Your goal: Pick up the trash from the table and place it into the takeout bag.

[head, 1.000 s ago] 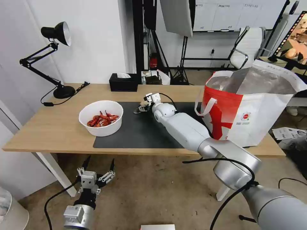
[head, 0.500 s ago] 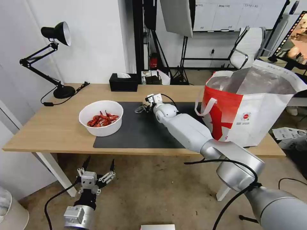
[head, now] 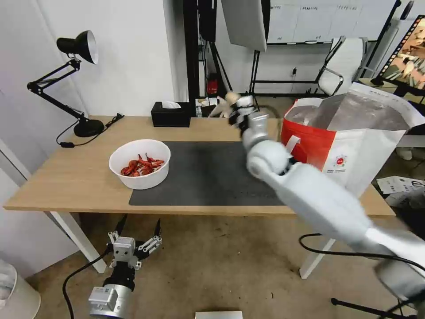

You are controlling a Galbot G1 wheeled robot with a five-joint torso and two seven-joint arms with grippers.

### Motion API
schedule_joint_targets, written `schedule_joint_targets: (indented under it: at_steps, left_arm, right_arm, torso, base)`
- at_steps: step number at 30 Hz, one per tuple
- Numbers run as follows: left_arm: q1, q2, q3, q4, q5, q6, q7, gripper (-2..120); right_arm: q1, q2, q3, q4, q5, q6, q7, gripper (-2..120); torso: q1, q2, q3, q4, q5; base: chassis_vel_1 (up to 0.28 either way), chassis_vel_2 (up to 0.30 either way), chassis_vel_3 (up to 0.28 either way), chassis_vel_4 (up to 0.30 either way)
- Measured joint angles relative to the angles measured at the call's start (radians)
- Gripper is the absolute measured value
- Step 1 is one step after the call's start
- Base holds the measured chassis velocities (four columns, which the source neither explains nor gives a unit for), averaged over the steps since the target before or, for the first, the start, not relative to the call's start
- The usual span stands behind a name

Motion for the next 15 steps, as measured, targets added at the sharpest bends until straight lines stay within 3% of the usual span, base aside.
schedule_joint_targets:
  at_steps: [1,4,7,15]
  left_arm:
    - [0.000,0.000,0.000,0.000,0.000,0.000,0.000,100]
    - [0.000,0.002,0.002,-0.001,0.001,-0.001,0.000,100]
    - [0.001,0.002,0.004,-0.002,0.002,-0.001,0.000,100]
    - [-0.003,-0.008,0.019,0.001,0.012,-0.001,0.002,100]
  right_arm:
    - [0.000,0.000,0.000,0.000,0.000,0.000,0.000,7]
    - [-0.023,-0.104,0.054,0.066,0.027,-0.119,0.134,7]
    - [-0.041,-0.167,0.078,0.095,0.080,-0.171,0.194,7]
    - [-0.098,-0.261,0.116,0.155,0.216,-0.247,0.245,7]
  torso:
    - [0.000,0.000,0.000,0.0000,0.0000]
    - [0.000,0.000,0.000,-0.0005,-0.0001]
    - [0.000,0.000,0.000,-0.0003,-0.0001]
    - [0.000,0.000,0.000,-0.0002,-0.0004]
  base:
    - [0.000,0.000,0.000,0.000]
    - [0.000,0.000,0.000,0.000]
    - [0.000,0.000,0.000,0.000]
    - [0.000,0.000,0.000,0.000]
